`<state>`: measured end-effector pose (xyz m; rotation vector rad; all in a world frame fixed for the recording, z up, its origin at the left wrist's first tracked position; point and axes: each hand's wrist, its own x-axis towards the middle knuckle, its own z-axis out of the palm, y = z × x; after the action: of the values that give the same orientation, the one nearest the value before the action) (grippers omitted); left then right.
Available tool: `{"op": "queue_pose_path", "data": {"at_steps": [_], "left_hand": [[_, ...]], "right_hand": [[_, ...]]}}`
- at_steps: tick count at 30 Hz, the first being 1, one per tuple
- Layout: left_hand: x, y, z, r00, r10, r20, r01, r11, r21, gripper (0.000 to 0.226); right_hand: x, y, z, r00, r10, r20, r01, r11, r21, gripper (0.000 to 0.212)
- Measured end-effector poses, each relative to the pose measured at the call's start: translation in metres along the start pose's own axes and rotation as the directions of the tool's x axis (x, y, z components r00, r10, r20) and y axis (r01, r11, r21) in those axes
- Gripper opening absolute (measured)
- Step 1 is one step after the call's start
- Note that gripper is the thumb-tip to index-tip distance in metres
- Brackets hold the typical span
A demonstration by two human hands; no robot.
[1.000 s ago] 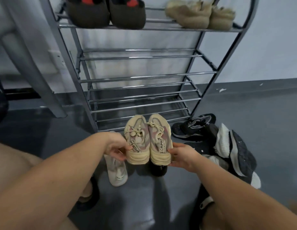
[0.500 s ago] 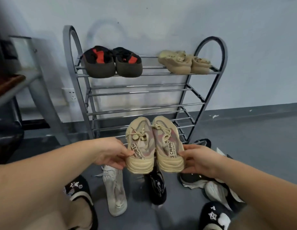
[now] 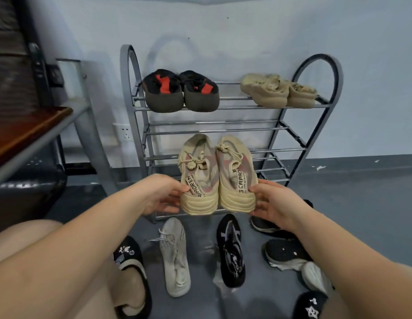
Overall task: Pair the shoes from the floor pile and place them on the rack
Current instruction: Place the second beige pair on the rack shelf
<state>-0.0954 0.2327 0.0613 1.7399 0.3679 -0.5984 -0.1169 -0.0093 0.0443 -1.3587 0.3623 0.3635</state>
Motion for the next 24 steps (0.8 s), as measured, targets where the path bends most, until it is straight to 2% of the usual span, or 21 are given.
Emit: {"op": "queue_pose_path", "data": {"at_steps": [5, 11, 12, 14, 15, 16, 19, 21, 24], "left_hand": [[0.022, 0.005, -0.010, 0.995, -0.002, -0.102, -0.012, 0.991, -0.130, 0.008], [0.060, 0.017, -0.030, 0.980, -0.029, -0.197, -0.047, 0.927, -0.372, 0.009], [0.067, 0.021, -0.032, 0.977, -0.041, -0.211, -0.051, 0.910, -0.411, 0.011], [0.080, 0.031, -0.033, 0.970, -0.056, -0.238, -0.061, 0.886, -0.459, 0.016], [0.086, 0.036, -0.032, 0.964, -0.065, -0.256, -0.064, 0.883, -0.466, 0.017], [0.093, 0.040, -0.031, 0.959, -0.070, -0.274, -0.068, 0.884, -0.462, 0.016], [0.118, 0.049, -0.030, 0.928, -0.035, -0.372, -0.125, 0.909, -0.397, 0.014], [0.133, 0.054, -0.033, 0.900, 0.003, -0.437, -0.162, 0.931, -0.327, 0.032], [0.152, 0.059, -0.036, 0.875, 0.060, -0.480, -0.186, 0.958, -0.219, 0.040]], "right_hand": [[0.027, -0.006, 0.016, 0.999, -0.035, 0.000, 0.035, 0.996, 0.083, 0.018], [0.074, -0.010, 0.046, 0.996, -0.069, -0.064, 0.077, 0.988, 0.132, 0.063], [0.083, -0.012, 0.050, 0.995, -0.077, -0.067, 0.087, 0.983, 0.161, 0.057], [0.099, -0.018, 0.055, 0.992, -0.104, -0.075, 0.118, 0.969, 0.215, 0.024], [0.108, -0.020, 0.057, 0.990, -0.118, -0.073, 0.132, 0.965, 0.226, 0.012], [0.115, -0.023, 0.059, 0.988, -0.134, -0.071, 0.147, 0.962, 0.229, 0.009], [0.140, -0.026, 0.060, 0.983, -0.153, -0.096, 0.172, 0.959, 0.224, 0.024], [0.155, -0.028, 0.062, 0.983, -0.150, -0.105, 0.169, 0.963, 0.210, 0.031], [0.176, -0.033, 0.062, 0.978, -0.173, -0.118, 0.192, 0.966, 0.171, 0.033]]}}
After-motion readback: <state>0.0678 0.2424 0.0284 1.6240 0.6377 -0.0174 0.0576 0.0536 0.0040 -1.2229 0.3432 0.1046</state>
